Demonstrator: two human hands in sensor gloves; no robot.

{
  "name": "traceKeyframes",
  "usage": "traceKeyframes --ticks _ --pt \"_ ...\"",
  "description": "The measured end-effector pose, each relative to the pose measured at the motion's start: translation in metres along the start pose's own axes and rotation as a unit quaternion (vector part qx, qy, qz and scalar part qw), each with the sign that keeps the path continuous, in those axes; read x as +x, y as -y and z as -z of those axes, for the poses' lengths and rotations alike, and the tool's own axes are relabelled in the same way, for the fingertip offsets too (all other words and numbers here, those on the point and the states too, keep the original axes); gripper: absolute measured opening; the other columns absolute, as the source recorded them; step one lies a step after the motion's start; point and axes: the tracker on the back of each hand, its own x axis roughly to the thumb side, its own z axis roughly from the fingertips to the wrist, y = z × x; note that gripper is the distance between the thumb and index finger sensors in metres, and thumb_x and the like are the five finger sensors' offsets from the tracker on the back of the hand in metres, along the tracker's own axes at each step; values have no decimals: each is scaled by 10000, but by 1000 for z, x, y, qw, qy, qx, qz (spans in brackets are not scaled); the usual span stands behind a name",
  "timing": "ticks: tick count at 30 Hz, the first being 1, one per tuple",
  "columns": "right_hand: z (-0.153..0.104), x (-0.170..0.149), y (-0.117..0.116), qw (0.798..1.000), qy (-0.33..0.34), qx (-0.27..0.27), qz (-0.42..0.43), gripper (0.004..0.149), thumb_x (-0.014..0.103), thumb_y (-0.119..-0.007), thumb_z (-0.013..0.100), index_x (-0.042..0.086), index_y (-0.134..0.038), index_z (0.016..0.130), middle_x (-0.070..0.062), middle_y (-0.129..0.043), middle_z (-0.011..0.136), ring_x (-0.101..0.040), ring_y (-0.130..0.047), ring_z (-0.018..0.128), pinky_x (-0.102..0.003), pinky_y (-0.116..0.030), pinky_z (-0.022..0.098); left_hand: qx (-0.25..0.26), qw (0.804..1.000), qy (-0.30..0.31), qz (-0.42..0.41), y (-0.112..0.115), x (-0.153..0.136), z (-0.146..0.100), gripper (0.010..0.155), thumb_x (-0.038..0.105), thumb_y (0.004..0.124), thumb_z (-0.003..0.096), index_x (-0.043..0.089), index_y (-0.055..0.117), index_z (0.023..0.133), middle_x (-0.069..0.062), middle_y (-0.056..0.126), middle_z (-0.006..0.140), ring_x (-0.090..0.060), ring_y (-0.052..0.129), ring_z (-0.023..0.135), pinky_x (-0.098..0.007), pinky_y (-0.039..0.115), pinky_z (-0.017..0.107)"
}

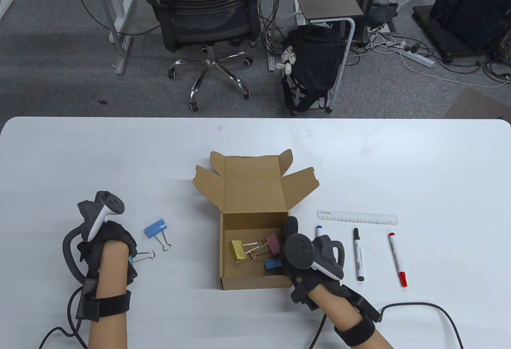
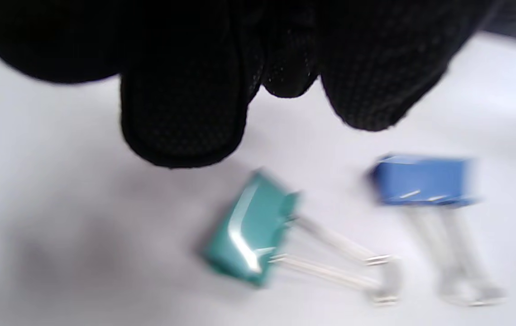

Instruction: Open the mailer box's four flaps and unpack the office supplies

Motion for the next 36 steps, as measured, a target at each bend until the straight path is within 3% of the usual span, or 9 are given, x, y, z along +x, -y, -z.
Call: traceKeyframes --ticks 6,8,13,16,19,27,30,34,36 --pt "0 0 0 1000 -1 -1 1 653 313 -627 525 -76 -314 946 -223 -962 403 -264 -990 -36 -288 -806 -97 53 979 195 20 -12 87 -74 656 404 878 324 200 710 924 -225 809 799 -296 1020 404 -412 828 228" --pt "0 0 0 1000 -1 -2 2 653 314 -626 525 -76 -314 946 -223 -962 402 -265 -990 -36 -288 -806 -97 5 959 282 10 -3 122 -99 648 415 866 335 216 705 930 -219 796 834 -298 1018 424 -408 828 238" --pt "0 -1 0 1000 -1 -2 3 654 316 -625 526 -75 -313 946 -222 -963 402 -259 -991 -36 -287 -807 -97 -101 919 380 38 32 187 -134 657 419 859 329 234 689 936 -208 740 903 -325 997 514 -397 826 269" --pt "0 -1 0 1000 -1 -3 5 655 317 -625 526 -75 -312 946 -223 -963 402 -259 -991 -36 -287 -807 -97 -159 916 362 69 56 210 -139 659 428 838 346 249 654 953 -193 634 987 -403 862 758 -456 798 400" --pt "0 -2 0 1000 0 -4 6 654 317 -625 525 -75 -314 946 -223 -963 401 -264 -990 -35 -288 -807 -97 -139 929 315 135 77 229 -128 636 340 841 345 235 661 947 -184 563 1028 -438 760 855 -503 759 490" --pt "0 -2 0 1000 1 -3 5 654 317 -625 525 -74 -315 946 -222 -962 403 -265 -992 -32 -291 -808 -93 -226 917 237 226 120 249 -96 781 293 878 320 220 479 988 -276 347 1030 -577 448 899 -526 738 512" --pt "-1 -2 0 1000 0 -4 5 653 318 -625 526 -72 -317 948 -221 -963 403 -264 -992 -31 -291 -808 -92 -213 919 219 247 129 253 -85 832 294 881 315 214 398 988 -283 274 1017 -554 432 917 -501 749 498" --pt "-1 -1 0 1000 1 -12 2 648 318 -628 523 -73 -335 949 -216 -966 396 -261 -991 -36 -290 -807 -95 -298 893 203 268 145 247 -74 914 337 870 359 264 197 975 -195 132 1036 -500 240 956 -465 638 571" --pt "-1 -1 0 1000 1 -13 1 645 315 -629 523 -73 -338 948 -216 -966 395 -261 -990 -36 -290 -807 -94 -281 893 212 281 147 248 -79 929 346 868 358 246 178 972 -227 145 1025 -519 267 945 -471 625 579"
